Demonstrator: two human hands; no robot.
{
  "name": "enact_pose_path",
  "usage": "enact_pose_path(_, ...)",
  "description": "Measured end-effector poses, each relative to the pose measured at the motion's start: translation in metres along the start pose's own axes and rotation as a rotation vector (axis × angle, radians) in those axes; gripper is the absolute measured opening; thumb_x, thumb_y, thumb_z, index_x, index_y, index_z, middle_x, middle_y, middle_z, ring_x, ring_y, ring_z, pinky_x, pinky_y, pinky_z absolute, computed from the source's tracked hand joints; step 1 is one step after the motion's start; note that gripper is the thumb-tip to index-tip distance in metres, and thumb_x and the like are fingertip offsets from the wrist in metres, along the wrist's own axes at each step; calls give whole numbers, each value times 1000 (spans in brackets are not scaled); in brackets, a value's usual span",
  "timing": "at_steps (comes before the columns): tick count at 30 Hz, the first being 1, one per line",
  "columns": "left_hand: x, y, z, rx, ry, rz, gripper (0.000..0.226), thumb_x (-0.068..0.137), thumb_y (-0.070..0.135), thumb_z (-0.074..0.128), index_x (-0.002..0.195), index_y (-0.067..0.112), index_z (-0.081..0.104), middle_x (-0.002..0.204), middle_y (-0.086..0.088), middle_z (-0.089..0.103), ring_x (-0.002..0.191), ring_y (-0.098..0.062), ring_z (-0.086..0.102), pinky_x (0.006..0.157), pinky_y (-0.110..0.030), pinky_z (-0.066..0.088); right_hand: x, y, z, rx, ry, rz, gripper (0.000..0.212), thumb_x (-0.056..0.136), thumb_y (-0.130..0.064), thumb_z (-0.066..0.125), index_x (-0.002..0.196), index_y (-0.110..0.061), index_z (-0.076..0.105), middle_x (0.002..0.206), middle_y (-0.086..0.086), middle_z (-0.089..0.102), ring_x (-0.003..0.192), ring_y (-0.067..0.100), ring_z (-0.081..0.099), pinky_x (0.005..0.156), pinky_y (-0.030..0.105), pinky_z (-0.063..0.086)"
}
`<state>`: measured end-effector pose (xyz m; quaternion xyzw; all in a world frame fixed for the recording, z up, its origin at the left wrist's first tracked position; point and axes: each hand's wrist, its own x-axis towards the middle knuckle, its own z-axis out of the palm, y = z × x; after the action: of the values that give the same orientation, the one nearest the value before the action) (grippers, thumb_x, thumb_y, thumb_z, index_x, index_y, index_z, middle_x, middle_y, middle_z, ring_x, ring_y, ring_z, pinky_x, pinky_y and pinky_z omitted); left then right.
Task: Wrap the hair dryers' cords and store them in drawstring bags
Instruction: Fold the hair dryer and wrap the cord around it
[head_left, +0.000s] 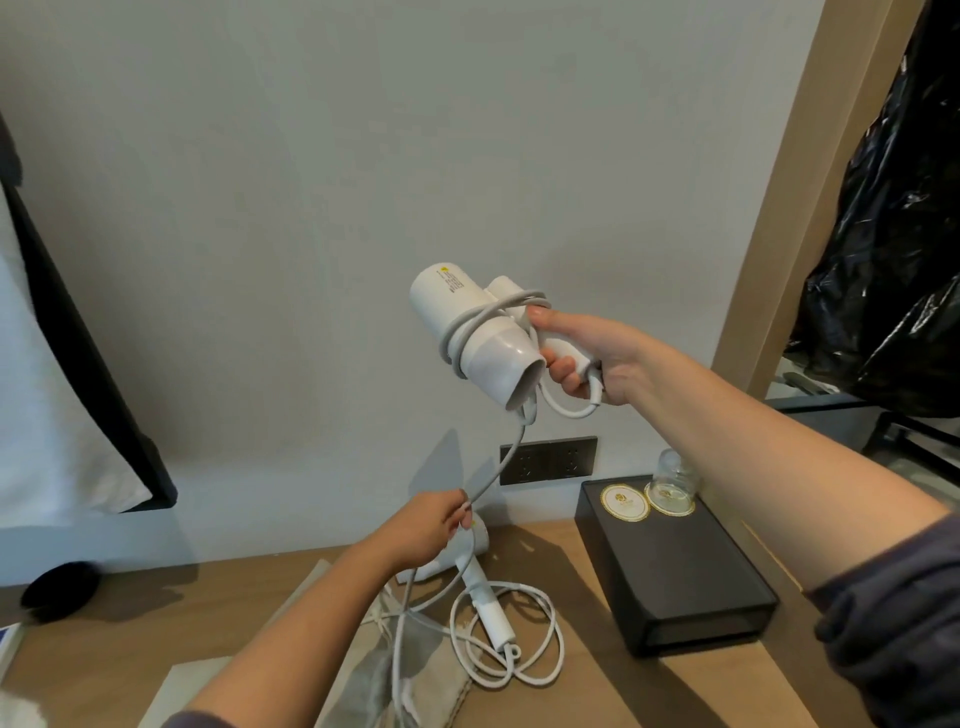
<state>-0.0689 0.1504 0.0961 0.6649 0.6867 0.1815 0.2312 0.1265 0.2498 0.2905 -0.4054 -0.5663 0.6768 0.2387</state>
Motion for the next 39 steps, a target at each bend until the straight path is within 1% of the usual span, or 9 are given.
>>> enact_pose_path(4, -6, 4, -2, 23, 90, 80, 10, 102, 31, 37, 97, 26, 44, 72, 5, 53, 63, -12, 47, 62, -29, 39, 8, 2, -2, 114, 102, -22, 29, 88, -44, 67, 83, -17, 58, 53, -2, 52, 36, 4, 42, 31, 13, 35)
enact_pose_path(7, -11, 7, -3, 121, 291, 122, 14, 101, 32, 38, 89, 25, 40, 65, 7, 48, 59, -13, 45, 55, -29, 35, 13, 1, -7, 181, 132, -25, 29, 91, -43, 64, 78, -18, 57, 51, -3, 50, 34, 3, 41, 30, 13, 34)
enact_pose_path(10, -9, -1, -7, 134, 409, 82, 23, 99, 25, 43, 77, 21, 44, 72, 1, 57, 67, -21, 52, 62, -36, 42, 14, 1, -13, 184, 152, -40, 28, 91, -43, 63, 79, -18, 57, 51, -3, 51, 34, 3, 41, 31, 13, 34)
enact_pose_path(16, 3, -11, -14, 73, 376, -66, 24, 100, 28, 39, 83, 17, 51, 78, -6, 65, 72, -27, 59, 69, -44, 50, 14, 9, -15, 188, 152, -31, 27, 88, -43, 67, 81, -18, 60, 55, -2, 53, 37, 4, 42, 32, 14, 36)
enact_pose_path(20, 13, 6, -15, -50, 289, -69, 9, 95, 23, 49, 94, 19, 57, 88, -5, 66, 80, -22, 60, 76, -38, 50, 13, 13, -6, 174, 102, -14, 27, 88, -44, 67, 86, -17, 60, 58, -1, 53, 40, 4, 42, 36, 12, 36)
enact_pose_path(24, 22, 25, -11, -143, 206, -53, 33, 93, 22, 53, 126, 20, 47, 103, 0, 63, 92, -17, 60, 80, -28, 47, 10, 9, 4, 202, 57, 3, 28, 89, -44, 66, 87, -16, 60, 58, -1, 53, 41, 4, 42, 37, 12, 37)
enact_pose_path(28, 25, 47, -6, -301, 260, 14, 39, 95, 20, 54, 132, 21, 40, 111, 2, 58, 98, -13, 58, 81, -22, 45, 9, 8, 11, 221, 40, 32, 30, 89, -44, 65, 84, -15, 60, 58, -1, 52, 39, 3, 43, 36, 12, 37)
enact_pose_path(34, 29, 63, -1, -397, 470, 17, 9, 99, 23, 47, 107, 21, 45, 93, -3, 61, 87, -17, 60, 77, -24, 48, 12, 9, 12, 265, 63, 71, 33, 87, -46, 68, 86, -14, 62, 62, 0, 55, 40, 4, 45, 35, 13, 40)
enact_pose_path(39, 20, 54, 2, -348, 504, 102, 12, 95, 30, 56, 100, 20, 51, 85, 7, 59, 80, -8, 58, 72, -18, 47, 15, 7, 3, 334, 86, 76, 34, 87, -46, 68, 88, -13, 61, 62, -1, 54, 38, 3, 45, 33, 14, 40)
